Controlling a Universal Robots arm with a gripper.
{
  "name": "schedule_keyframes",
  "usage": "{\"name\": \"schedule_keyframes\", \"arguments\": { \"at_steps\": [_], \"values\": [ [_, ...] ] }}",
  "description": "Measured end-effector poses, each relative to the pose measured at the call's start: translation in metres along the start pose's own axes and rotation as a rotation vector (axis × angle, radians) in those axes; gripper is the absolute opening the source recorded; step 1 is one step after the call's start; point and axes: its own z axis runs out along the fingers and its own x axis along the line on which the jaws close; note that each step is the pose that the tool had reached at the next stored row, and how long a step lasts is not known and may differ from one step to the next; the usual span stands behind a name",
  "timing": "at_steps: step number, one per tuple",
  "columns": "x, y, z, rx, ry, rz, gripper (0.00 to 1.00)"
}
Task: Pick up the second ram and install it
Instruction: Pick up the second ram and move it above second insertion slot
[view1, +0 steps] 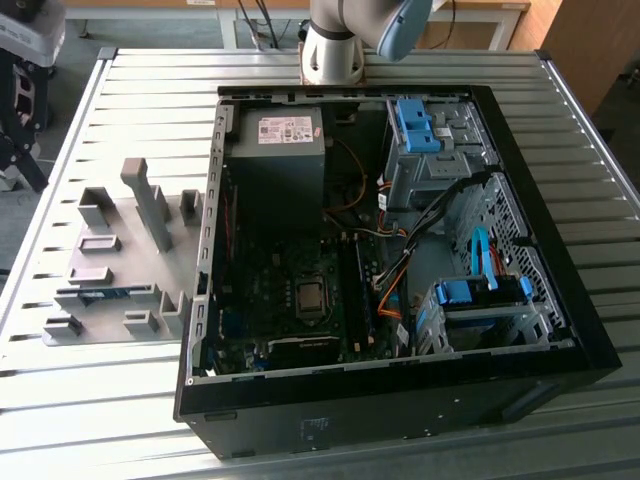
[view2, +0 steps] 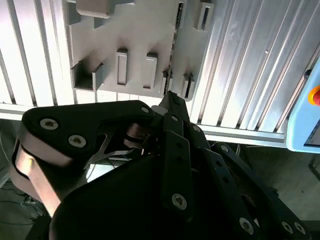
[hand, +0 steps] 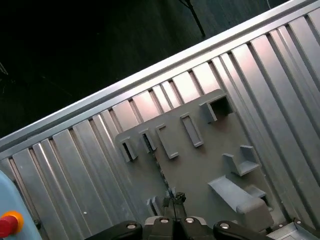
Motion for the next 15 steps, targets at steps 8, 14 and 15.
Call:
{"name": "schedule_keyframes", "arguments": {
  "at_steps": [8, 14, 15],
  "values": [
    [0.0, 0.0, 0.0013, -0.0006, 0.0046, -0.137, 0.1],
    [0.0, 0.0, 0.0015, -0.0006, 0.0049, -0.147, 0.1],
    [0.0, 0.0, 0.0016, -0.0006, 0.0048, -0.147, 0.1]
  ]
}}
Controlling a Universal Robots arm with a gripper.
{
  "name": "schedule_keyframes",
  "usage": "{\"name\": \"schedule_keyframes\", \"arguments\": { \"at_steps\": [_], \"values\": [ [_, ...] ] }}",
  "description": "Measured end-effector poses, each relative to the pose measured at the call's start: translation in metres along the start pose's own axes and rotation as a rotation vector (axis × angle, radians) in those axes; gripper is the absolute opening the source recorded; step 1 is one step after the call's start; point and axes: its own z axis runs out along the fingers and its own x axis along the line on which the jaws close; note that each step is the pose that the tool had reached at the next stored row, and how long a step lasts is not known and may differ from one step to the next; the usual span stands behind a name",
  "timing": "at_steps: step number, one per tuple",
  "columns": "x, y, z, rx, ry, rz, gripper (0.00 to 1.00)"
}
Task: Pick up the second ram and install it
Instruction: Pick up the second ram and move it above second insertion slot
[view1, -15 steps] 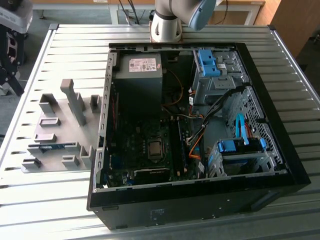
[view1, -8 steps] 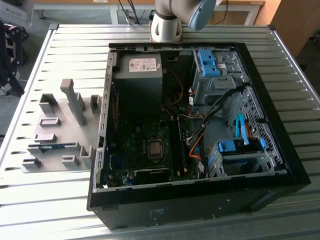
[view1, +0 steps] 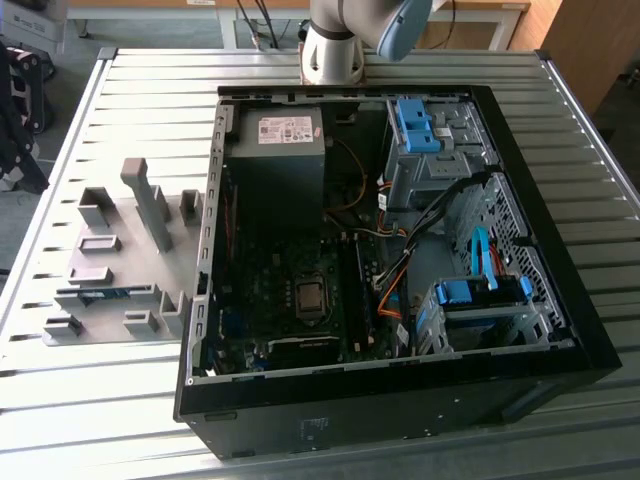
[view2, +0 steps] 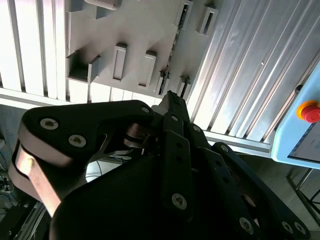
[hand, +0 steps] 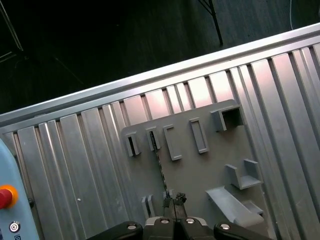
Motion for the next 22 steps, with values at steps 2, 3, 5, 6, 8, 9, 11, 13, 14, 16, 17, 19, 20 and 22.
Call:
{"name": "schedule_keyframes", "arguments": {
  "at_steps": [2, 3, 5, 6, 8, 9, 11, 13, 14, 16, 17, 19, 20, 22],
  "values": [
    [0.0, 0.0, 0.0, 0.0, 0.0, 0.0, 0.1],
    [0.0, 0.0, 0.0, 0.0, 0.0001, -0.001, 0.1],
    [0.0, 0.0, 0.0003, 0.0, 0.0004, -0.014, 0.1],
    [0.0, 0.0, 0.0005, 0.0, 0.0009, -0.03, 0.1],
    [0.0, 0.0, 0.0009, -0.0003, 0.0021, -0.063, 0.1],
    [0.0001, 0.0001, 0.001, -0.0003, 0.0027, -0.079, 0.1],
    [0.0001, 0.0002, 0.0012, -0.0005, 0.0037, -0.108, 0.1],
    [0.0002, 0.0006, 0.0016, -0.0004, 0.0042, -0.131, 0.1],
    [0.0003, 0.0007, 0.0017, -0.0005, 0.0046, -0.14, 0.1],
    [0.0006, 0.0009, 0.0018, -0.0007, 0.0055, -0.162, 0.1],
    [0.0007, 0.0009, 0.002, -0.0008, 0.0059, -0.174, 0.1],
    [0.0008, 0.001, 0.0024, -0.0008, 0.0066, -0.197, 0.1],
    [0.0007, 0.001, 0.0028, -0.0008, 0.0068, -0.207, 0.1],
    [0.0008, 0.001, 0.0046, -0.0008, 0.0072, -0.22, 0.1]
  ]
}}
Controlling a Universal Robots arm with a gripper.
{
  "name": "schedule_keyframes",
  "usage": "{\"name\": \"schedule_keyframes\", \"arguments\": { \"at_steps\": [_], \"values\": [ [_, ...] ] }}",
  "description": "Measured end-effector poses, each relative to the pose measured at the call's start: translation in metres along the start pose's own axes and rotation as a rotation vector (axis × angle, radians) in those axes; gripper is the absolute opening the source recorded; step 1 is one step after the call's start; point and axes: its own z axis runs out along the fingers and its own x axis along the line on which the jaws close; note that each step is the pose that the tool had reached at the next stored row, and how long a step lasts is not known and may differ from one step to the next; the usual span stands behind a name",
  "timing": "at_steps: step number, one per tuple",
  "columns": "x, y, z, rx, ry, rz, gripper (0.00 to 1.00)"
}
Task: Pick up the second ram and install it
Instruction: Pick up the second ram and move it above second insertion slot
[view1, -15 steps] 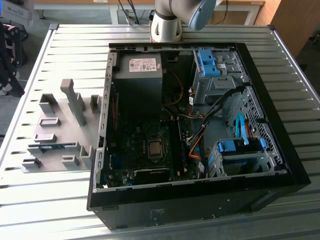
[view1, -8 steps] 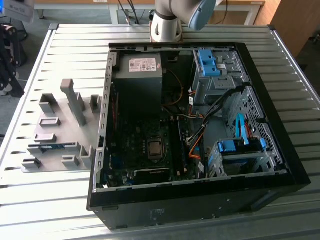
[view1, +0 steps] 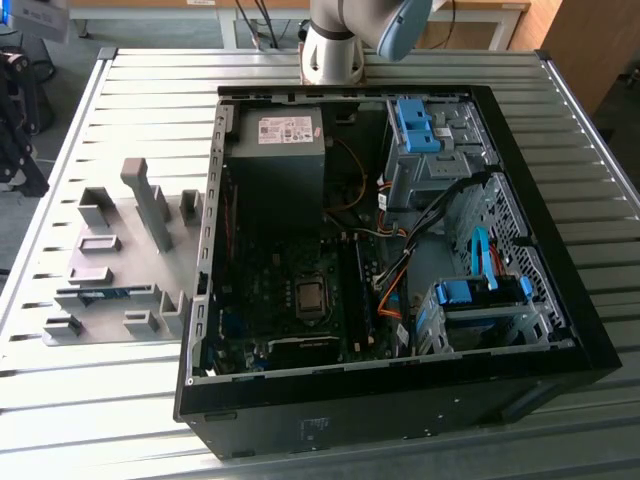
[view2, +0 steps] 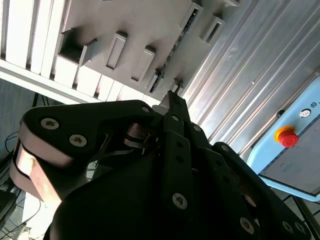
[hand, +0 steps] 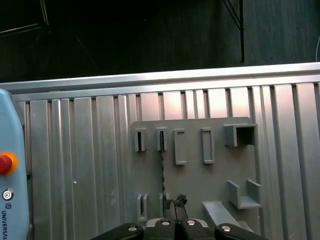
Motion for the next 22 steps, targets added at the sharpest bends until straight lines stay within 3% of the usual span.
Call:
{"name": "schedule_keyframes", "arguments": {
  "at_steps": [5, 22],
  "values": [
    [0.0, -0.0002, 0.0072, -0.0001, 0.0001, 0.0, 0.1],
    [0.0001, -0.0002, 0.0124, -0.0001, 0.0002, -0.002, 0.1]
  ]
}}
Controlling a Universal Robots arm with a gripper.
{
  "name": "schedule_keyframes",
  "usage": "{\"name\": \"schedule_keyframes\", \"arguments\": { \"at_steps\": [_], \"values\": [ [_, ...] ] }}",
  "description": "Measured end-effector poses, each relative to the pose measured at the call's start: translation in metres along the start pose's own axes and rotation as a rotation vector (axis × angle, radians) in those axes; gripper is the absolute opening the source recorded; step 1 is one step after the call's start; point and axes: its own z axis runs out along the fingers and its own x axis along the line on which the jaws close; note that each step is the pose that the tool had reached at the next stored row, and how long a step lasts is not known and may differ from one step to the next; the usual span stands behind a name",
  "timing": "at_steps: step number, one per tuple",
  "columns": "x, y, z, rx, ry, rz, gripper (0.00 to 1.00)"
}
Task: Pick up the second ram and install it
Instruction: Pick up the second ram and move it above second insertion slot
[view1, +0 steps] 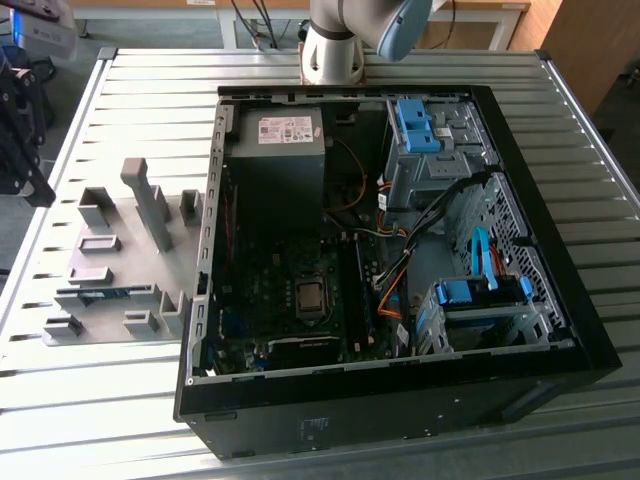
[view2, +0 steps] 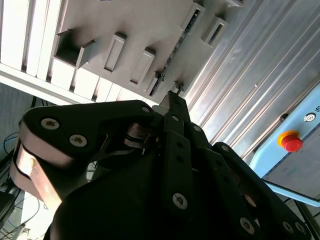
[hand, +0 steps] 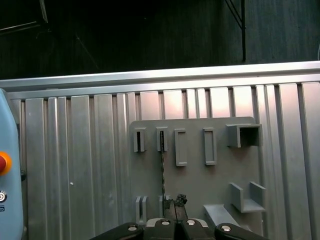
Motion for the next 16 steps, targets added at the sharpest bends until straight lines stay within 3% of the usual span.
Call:
{"name": "schedule_keyframes", "arguments": {
  "at_steps": [8, 13, 14, 16],
  "values": [
    [0.0, -0.0005, 0.0133, -0.0001, 0.0, 0.003, 0.1],
    [0.0001, -0.0007, 0.022, 0.0003, -0.0002, 0.03, 0.11],
    [0.0001, -0.0008, 0.0225, 0.0003, -0.0002, 0.03, 0.17],
    [0.0001, -0.0007, 0.0224, 0.0001, 0.0001, 0.03, 0.17]
  ]
}}
